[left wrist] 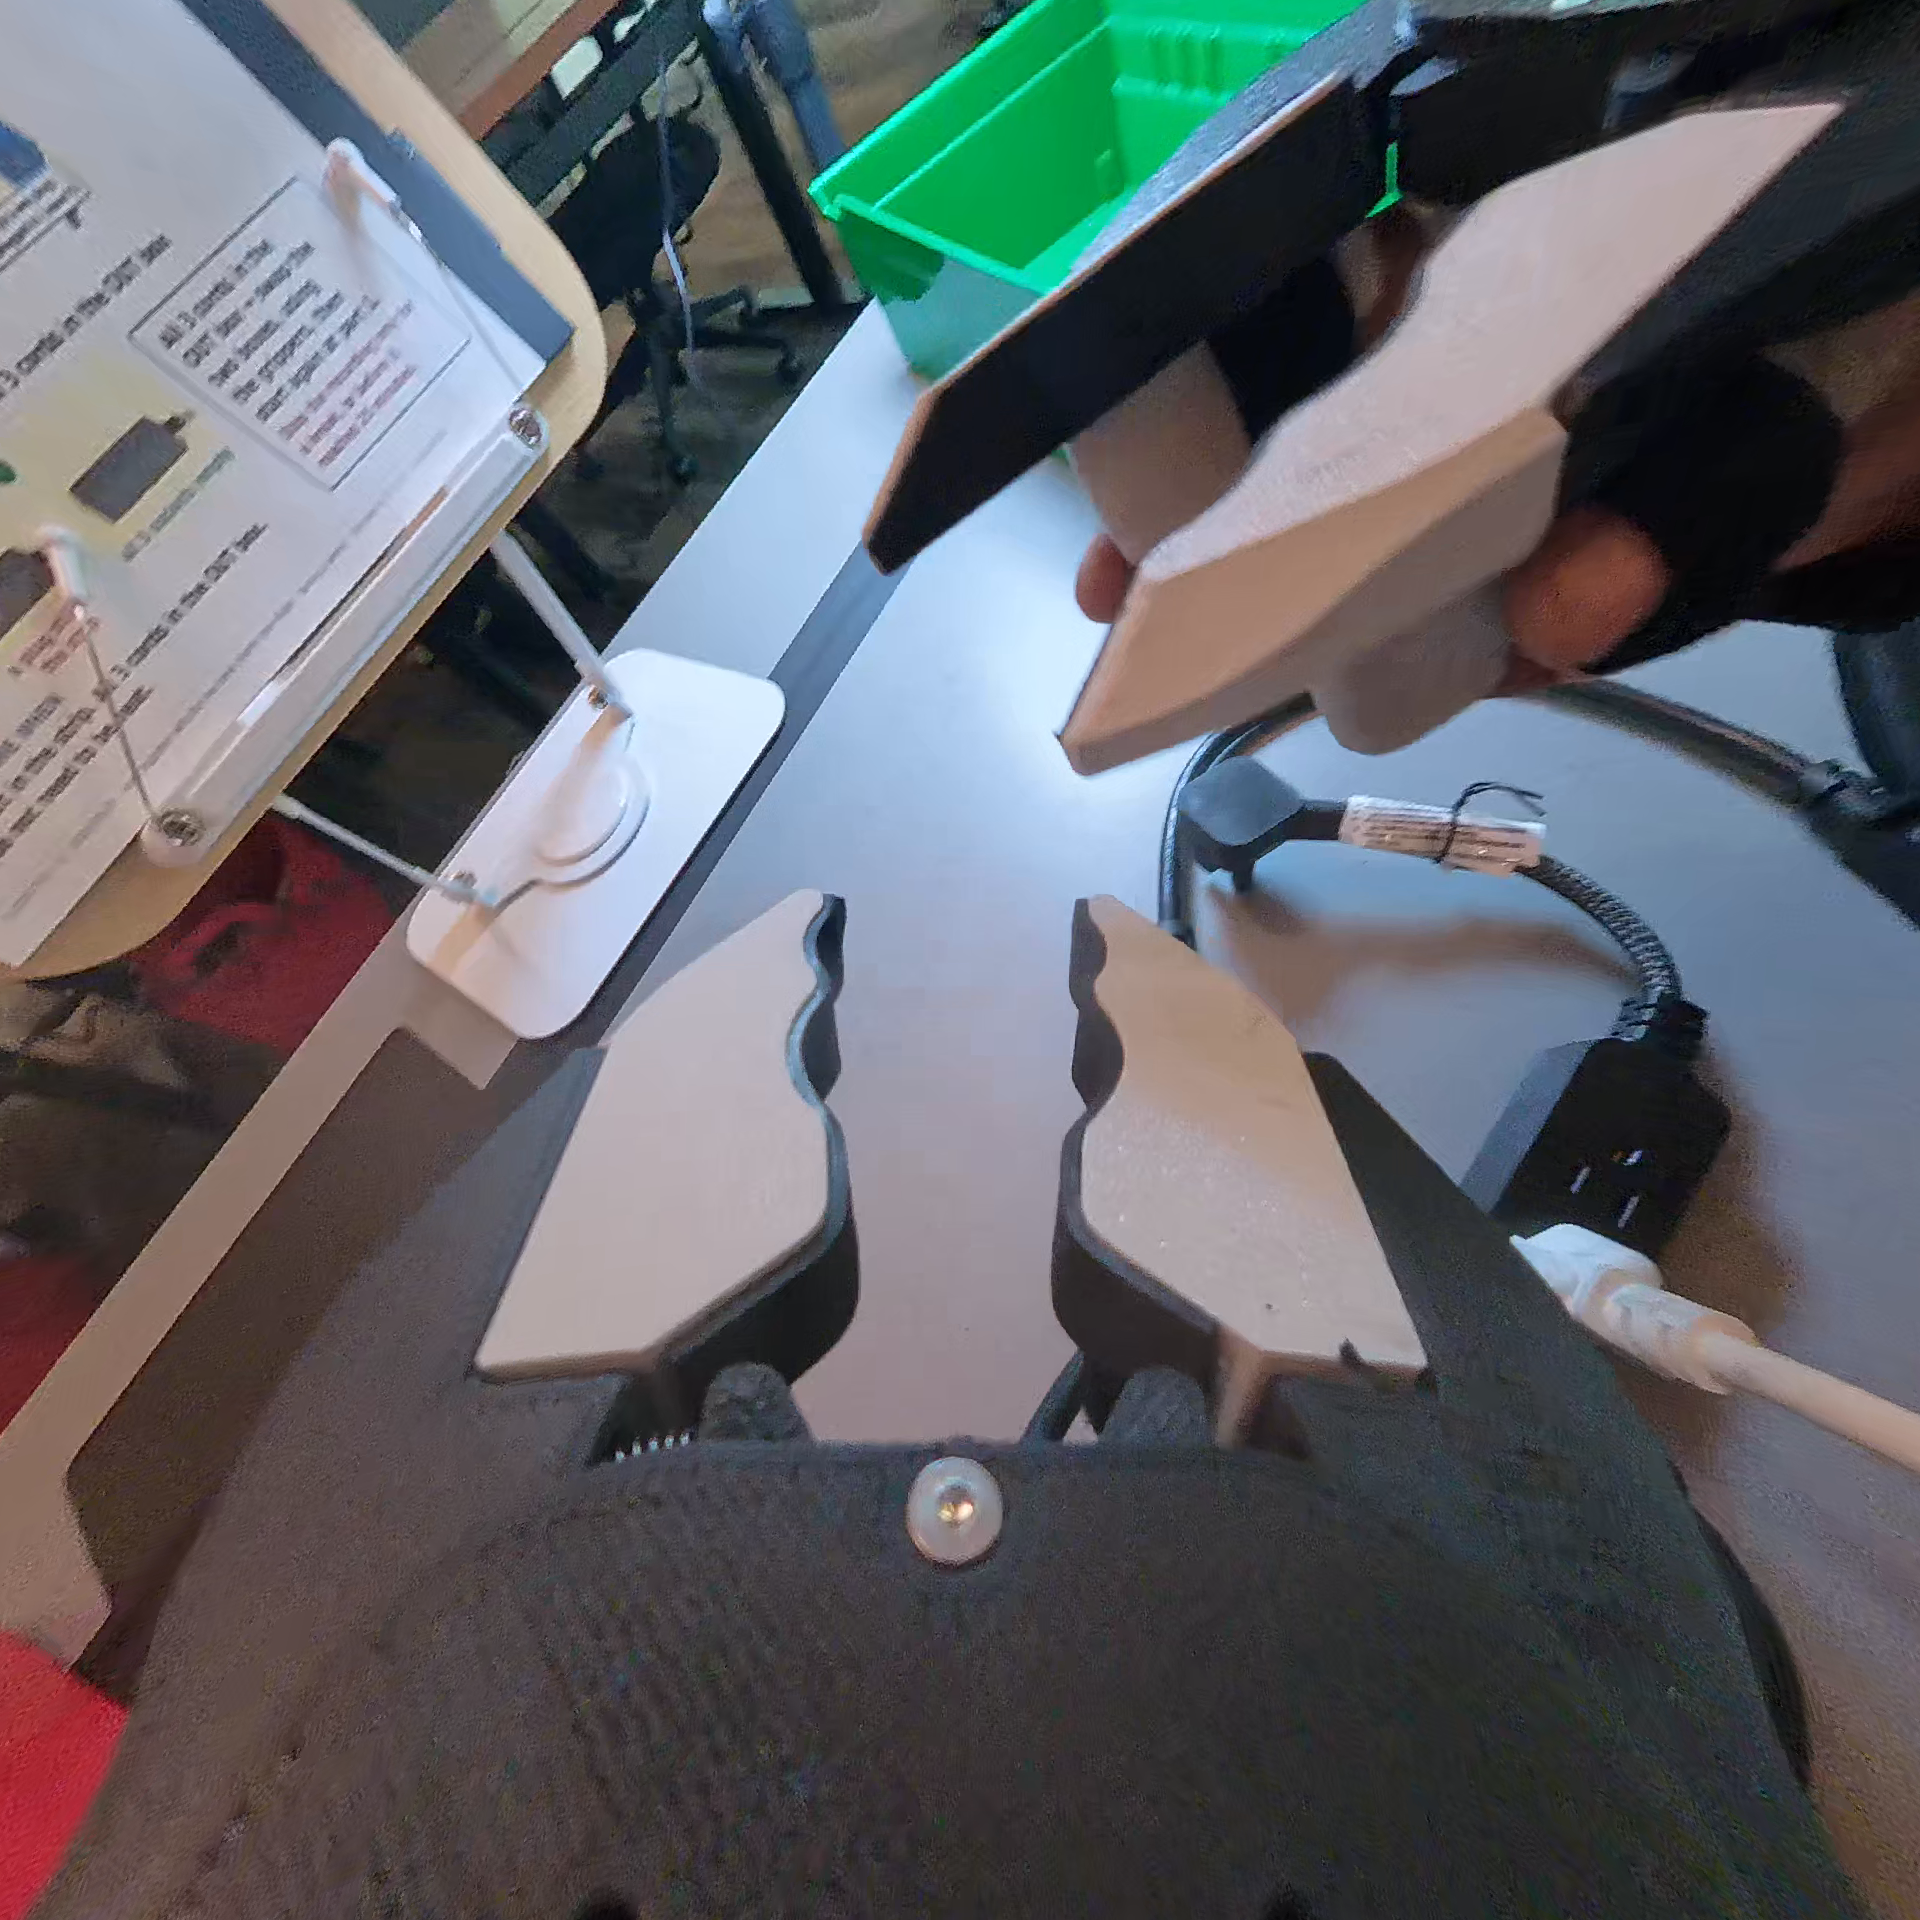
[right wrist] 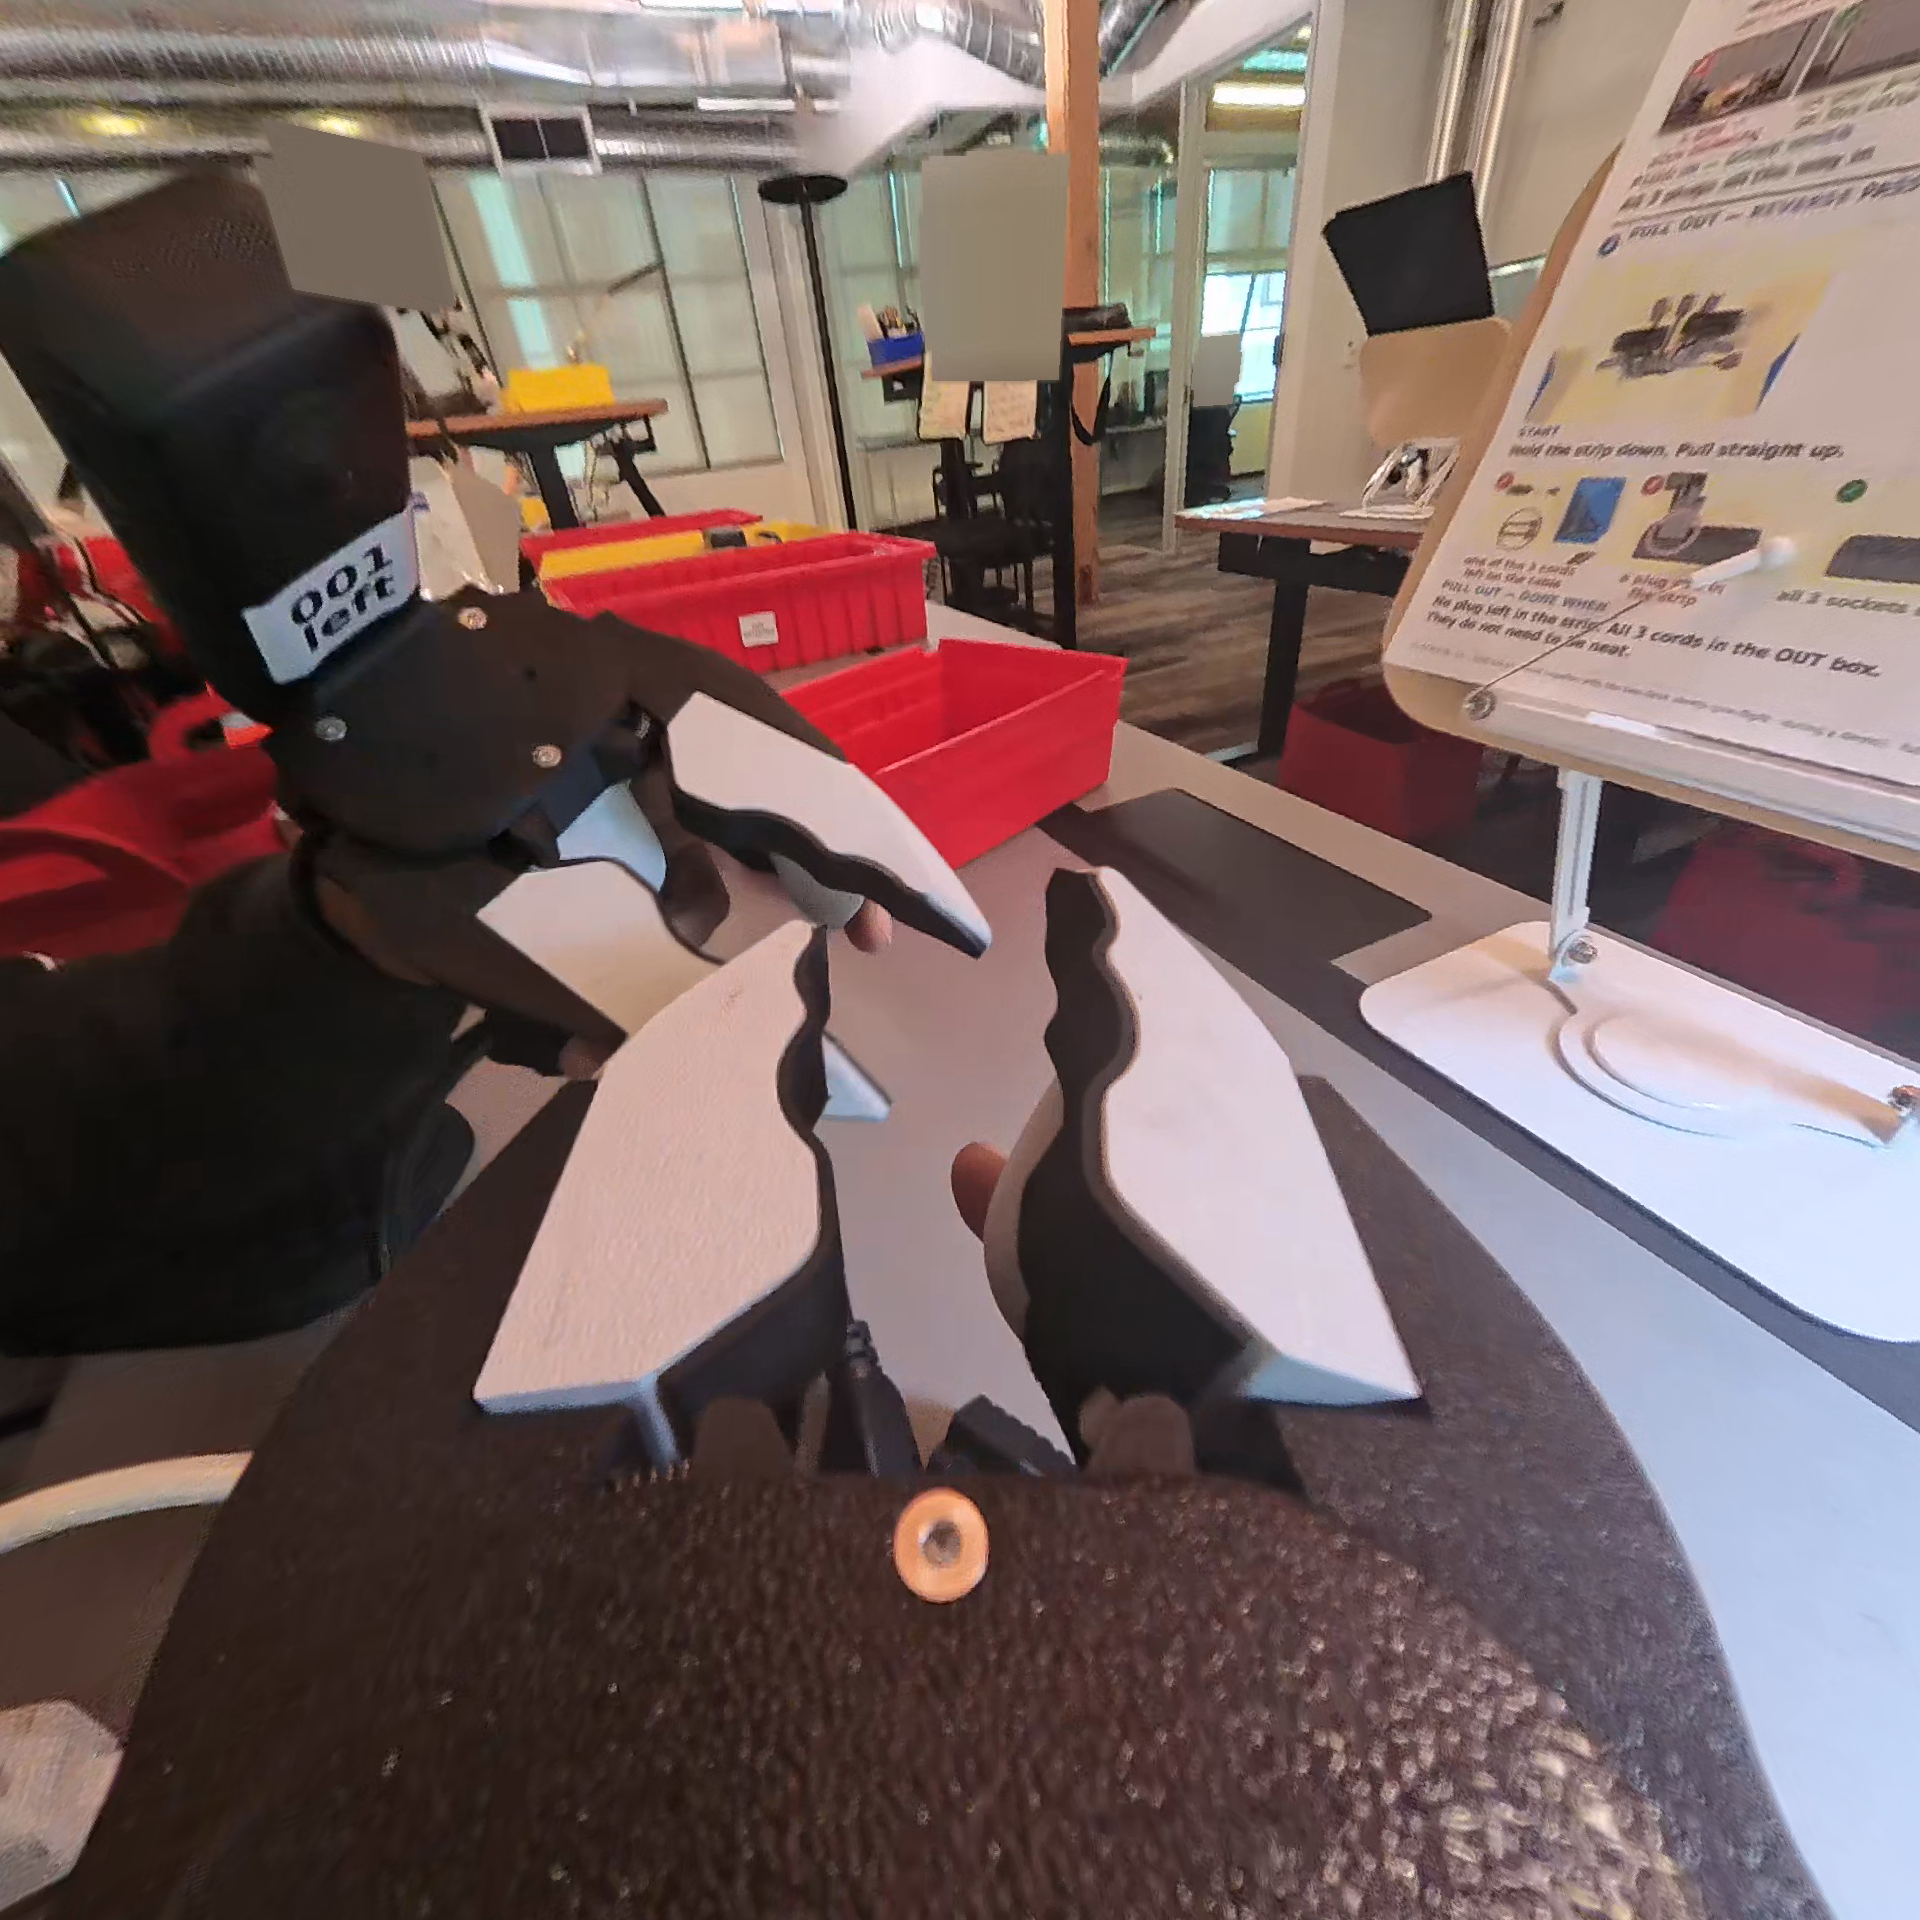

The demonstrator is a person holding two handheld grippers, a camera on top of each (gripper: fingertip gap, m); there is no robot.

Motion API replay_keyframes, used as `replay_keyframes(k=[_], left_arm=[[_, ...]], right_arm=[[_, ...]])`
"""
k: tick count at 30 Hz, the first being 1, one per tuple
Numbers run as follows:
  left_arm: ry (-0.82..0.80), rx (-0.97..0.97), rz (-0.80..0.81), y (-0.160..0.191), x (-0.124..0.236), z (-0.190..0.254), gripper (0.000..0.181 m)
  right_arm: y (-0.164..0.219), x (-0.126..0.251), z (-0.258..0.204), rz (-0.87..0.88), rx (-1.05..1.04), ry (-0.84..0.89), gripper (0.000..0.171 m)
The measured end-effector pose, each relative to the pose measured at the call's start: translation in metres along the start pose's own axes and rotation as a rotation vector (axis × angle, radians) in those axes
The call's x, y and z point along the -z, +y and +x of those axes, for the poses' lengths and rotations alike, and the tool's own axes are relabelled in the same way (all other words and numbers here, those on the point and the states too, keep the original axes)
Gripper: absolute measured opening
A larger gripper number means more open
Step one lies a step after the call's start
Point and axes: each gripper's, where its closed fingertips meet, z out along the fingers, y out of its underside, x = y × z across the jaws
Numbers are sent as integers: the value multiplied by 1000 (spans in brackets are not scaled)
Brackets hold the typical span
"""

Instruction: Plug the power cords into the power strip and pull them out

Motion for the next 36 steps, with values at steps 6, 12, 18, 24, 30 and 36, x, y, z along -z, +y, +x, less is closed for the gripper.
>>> replay_keyframes(k=[6, 12, 18, 24, 30, 36], left_arm=[[-50, 3, -21, 2, 4, -9, 38], [-5, 35, 19, -11, 18, -2, 37], [17, 5, 44, -24, 30, 10, 35], [31, -3, -4, -15, 26, 11, 34], [-6, -6, -83, 4, 20, -4, 29], [-70, -72, -201, 22, 15, -9, 26]], right_arm=[[-1, -8, -28, 1, 2, -109, 53], [-29, 5, -60, 157, -151, -347, 53], [-43, 14, -65, 212, -187, -413, 52], [-33, 11, -66, 183, -133, -398, 49], [8, -3, -37, 12, 295, -110, 36], [19, -12, -48, -32, 311, -129, 34]])
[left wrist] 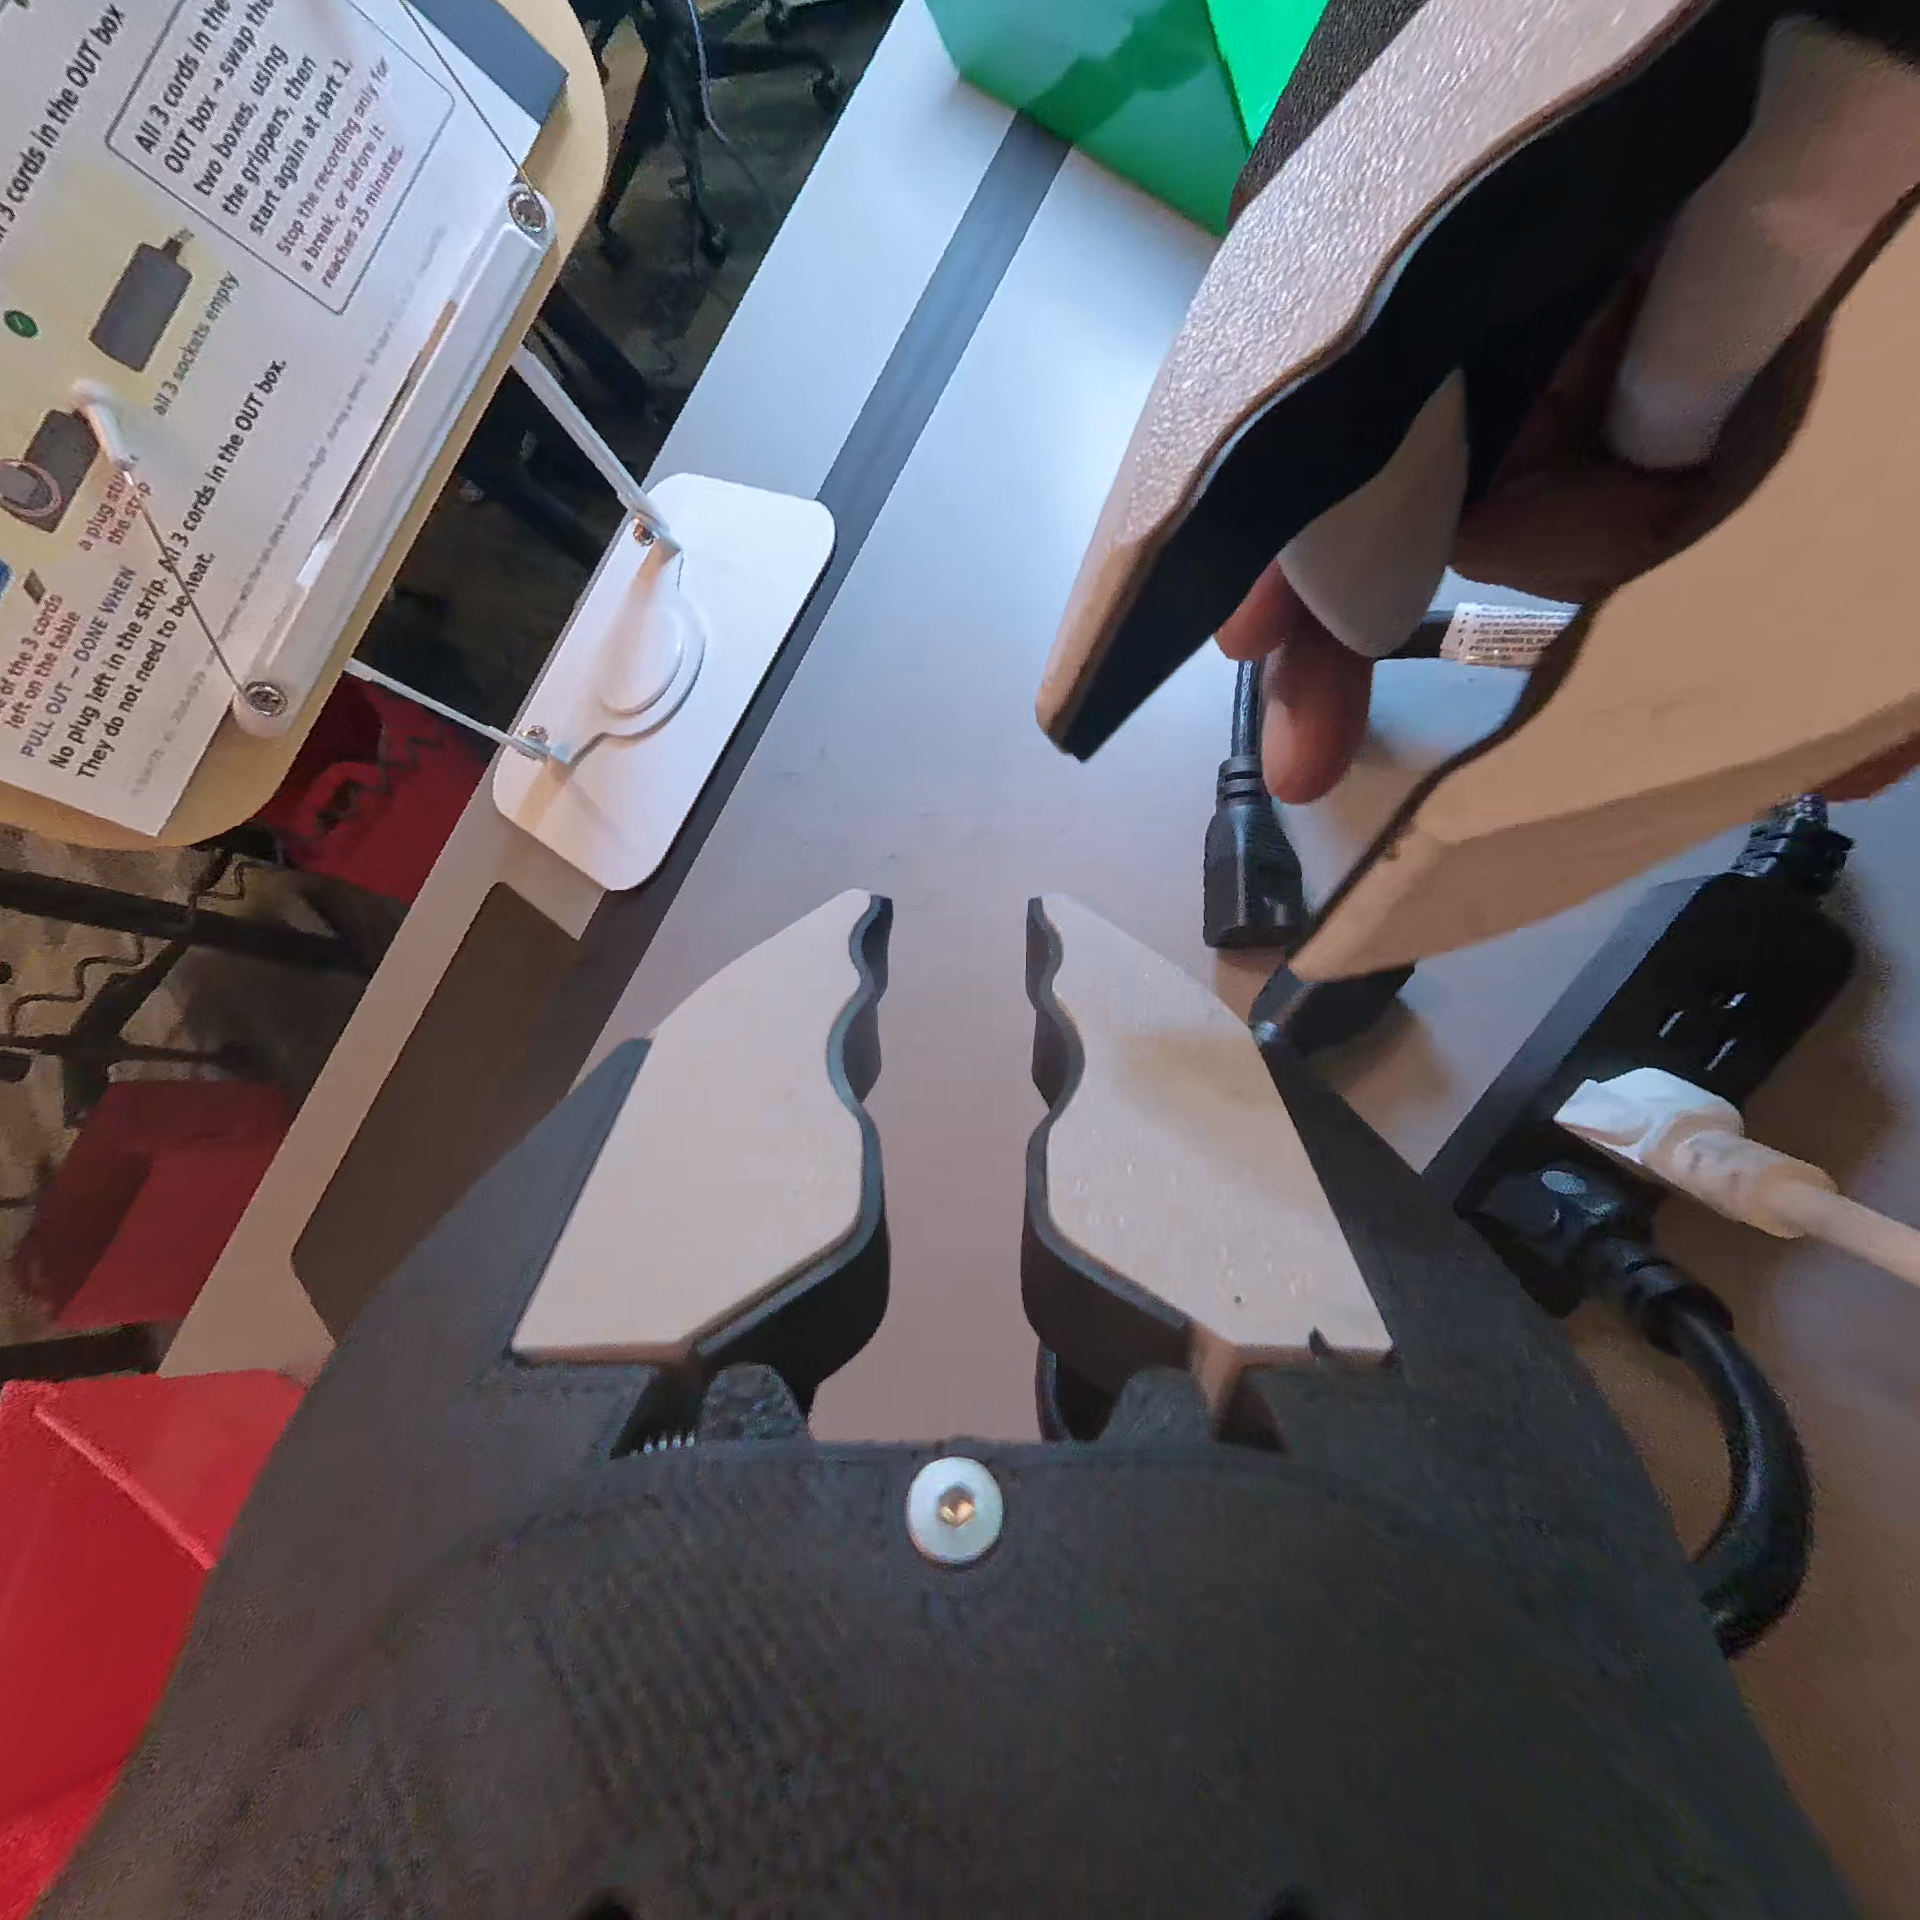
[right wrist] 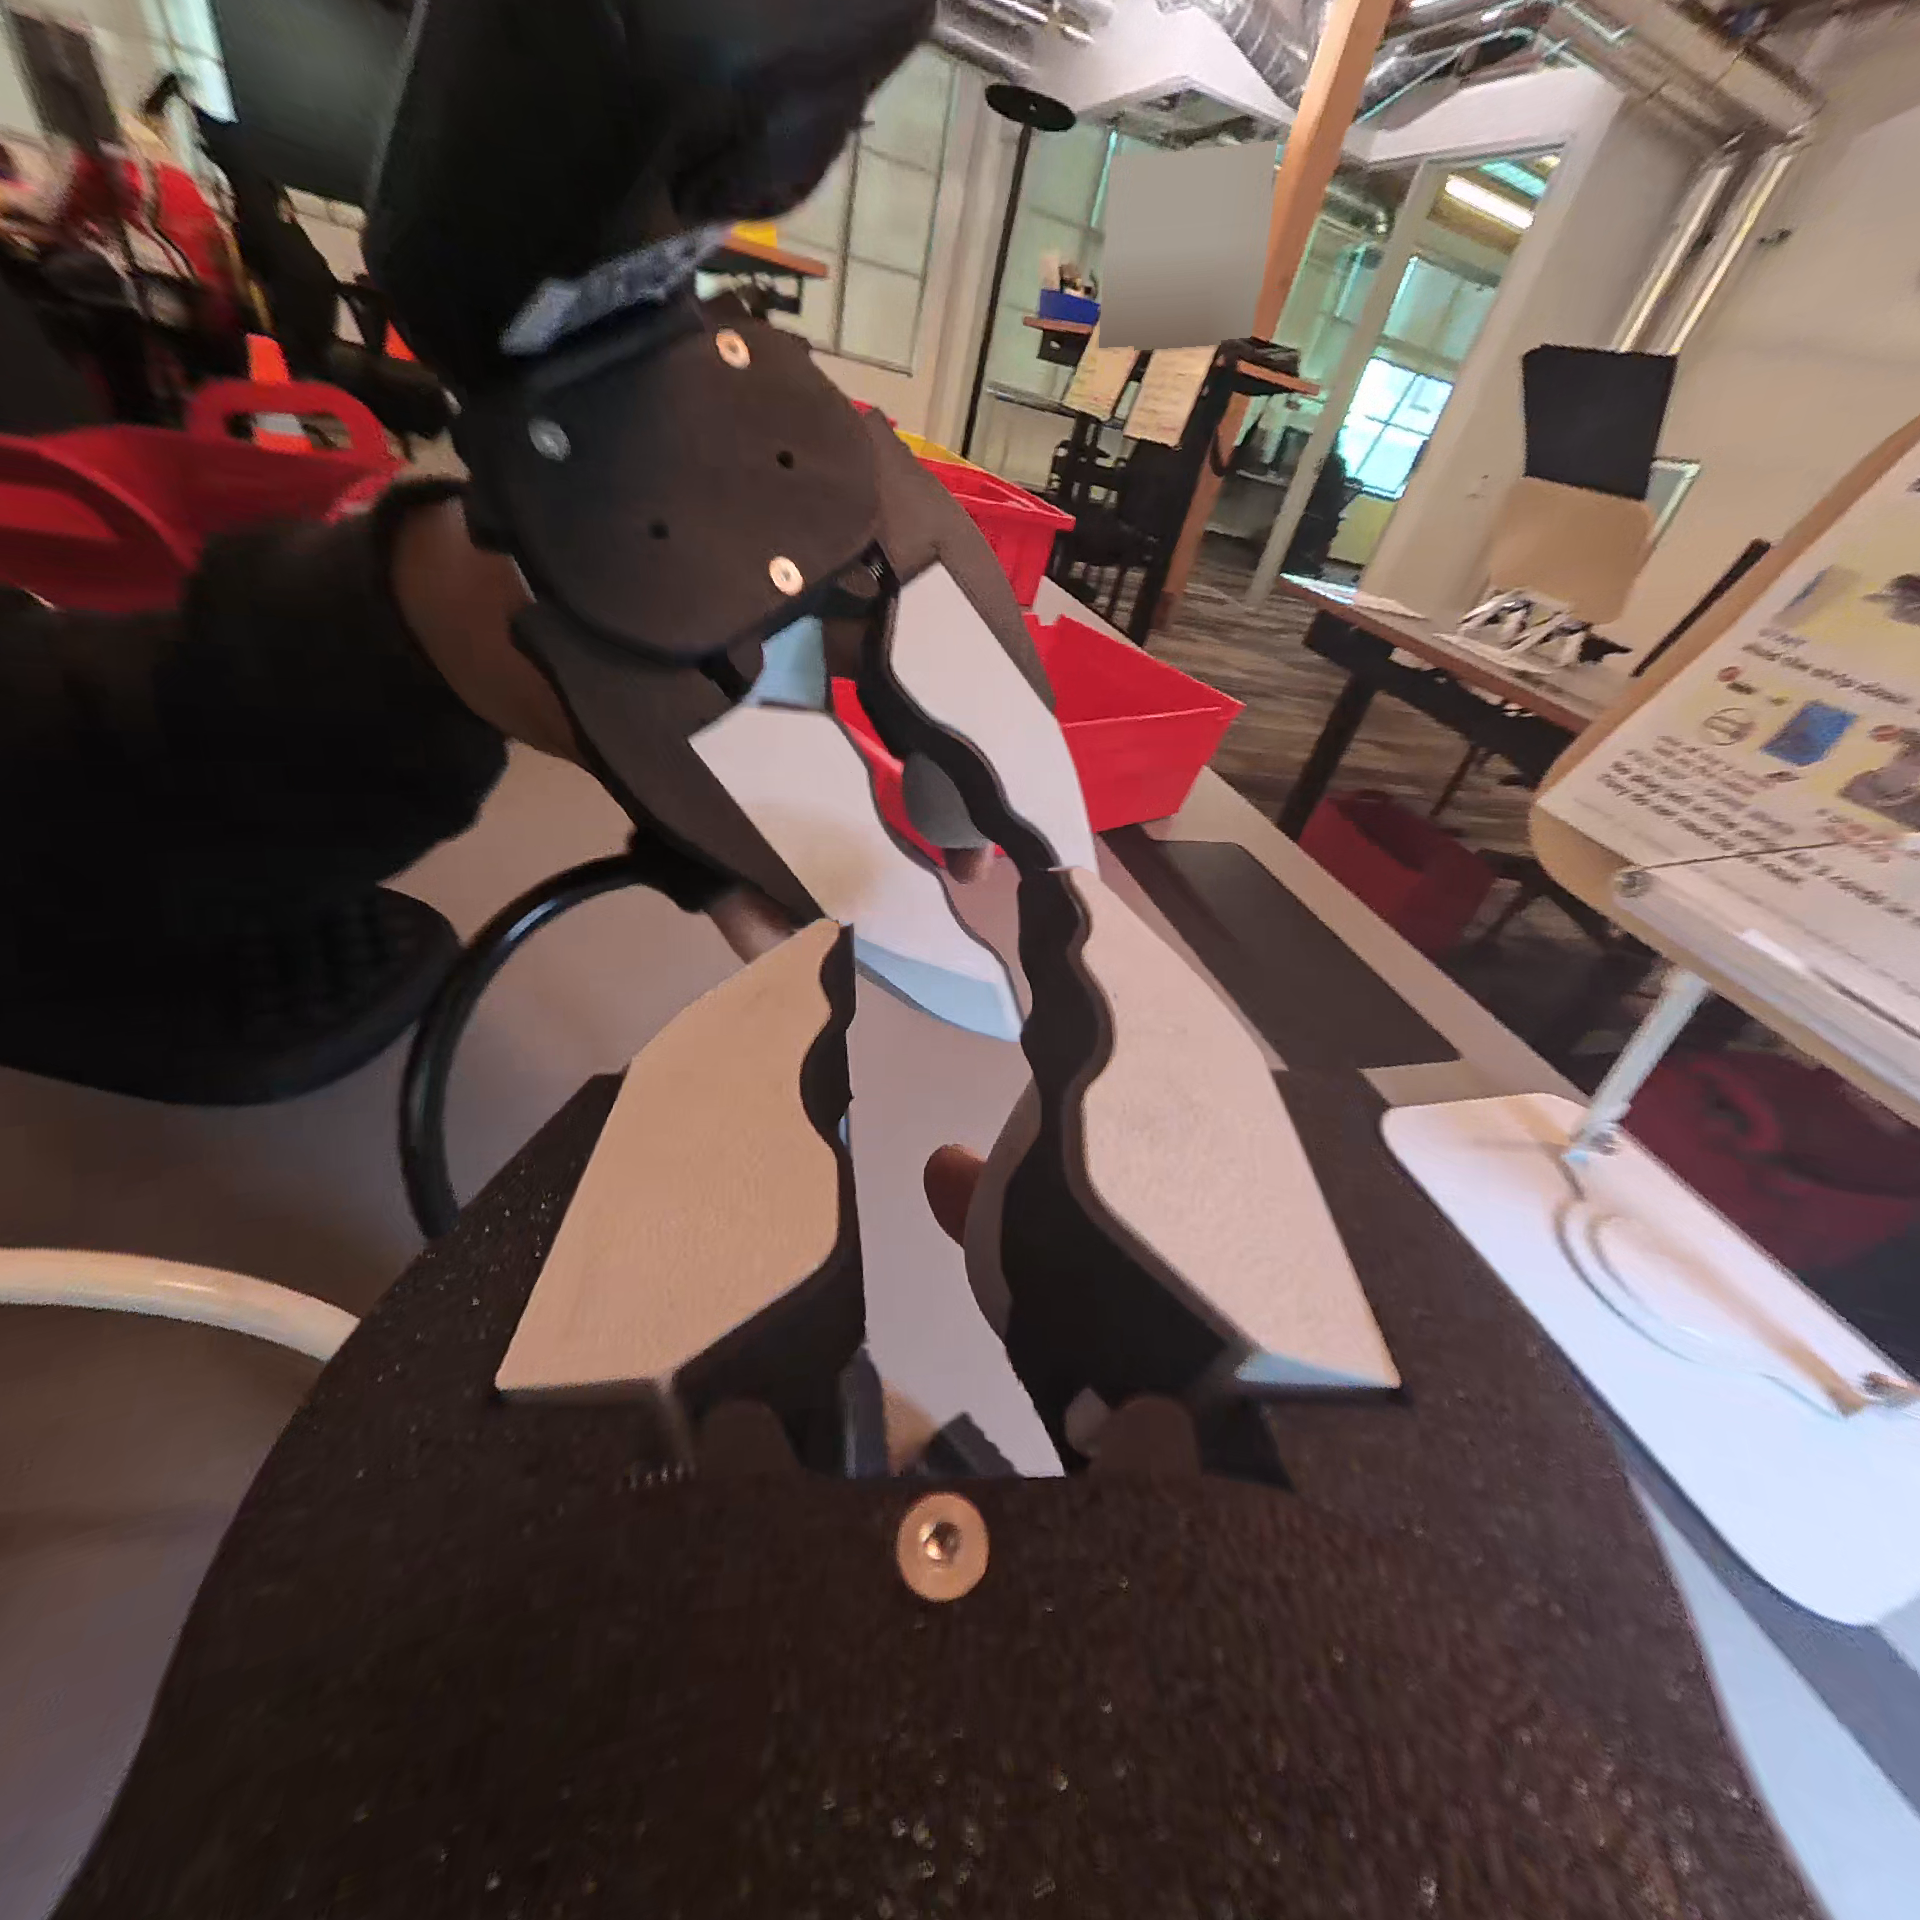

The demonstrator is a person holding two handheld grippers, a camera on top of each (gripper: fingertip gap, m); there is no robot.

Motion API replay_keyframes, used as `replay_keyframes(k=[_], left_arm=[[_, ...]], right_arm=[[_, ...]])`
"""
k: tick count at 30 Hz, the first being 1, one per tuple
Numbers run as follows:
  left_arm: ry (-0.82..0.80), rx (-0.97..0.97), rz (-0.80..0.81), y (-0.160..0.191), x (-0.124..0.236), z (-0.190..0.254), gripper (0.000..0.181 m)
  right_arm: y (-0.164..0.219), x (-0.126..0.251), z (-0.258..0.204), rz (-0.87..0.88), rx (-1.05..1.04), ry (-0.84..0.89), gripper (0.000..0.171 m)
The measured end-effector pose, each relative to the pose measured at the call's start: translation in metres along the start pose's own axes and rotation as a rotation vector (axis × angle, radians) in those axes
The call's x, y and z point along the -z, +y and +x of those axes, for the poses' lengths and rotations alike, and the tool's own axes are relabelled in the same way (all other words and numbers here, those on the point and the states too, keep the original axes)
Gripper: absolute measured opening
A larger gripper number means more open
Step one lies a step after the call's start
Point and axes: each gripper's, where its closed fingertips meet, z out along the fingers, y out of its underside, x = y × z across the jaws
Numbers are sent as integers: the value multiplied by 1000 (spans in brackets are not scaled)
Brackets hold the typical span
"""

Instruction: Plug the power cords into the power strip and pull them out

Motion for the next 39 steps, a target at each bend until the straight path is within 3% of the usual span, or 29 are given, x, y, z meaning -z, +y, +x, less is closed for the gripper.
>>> replay_keyframes(k=[14, 23, 31, 39], left_arm=[[-52, -22, -3, -6, -4, 5, 32], [-87, -52, -23, -8, -11, 10, 35], [-104, -28, 35, -20, -9, 6, 35], [5, 3, 75, -31, -2, 22, 39]], right_arm=[[-11, -2, 2, 6, -101, 28, 49], [-8, 0, 31, -29, -207, 202, 36], [-58, 2, 6, 213, -499, -109, 25], [-70, 28, -40, 257, -284, -656, 29]])
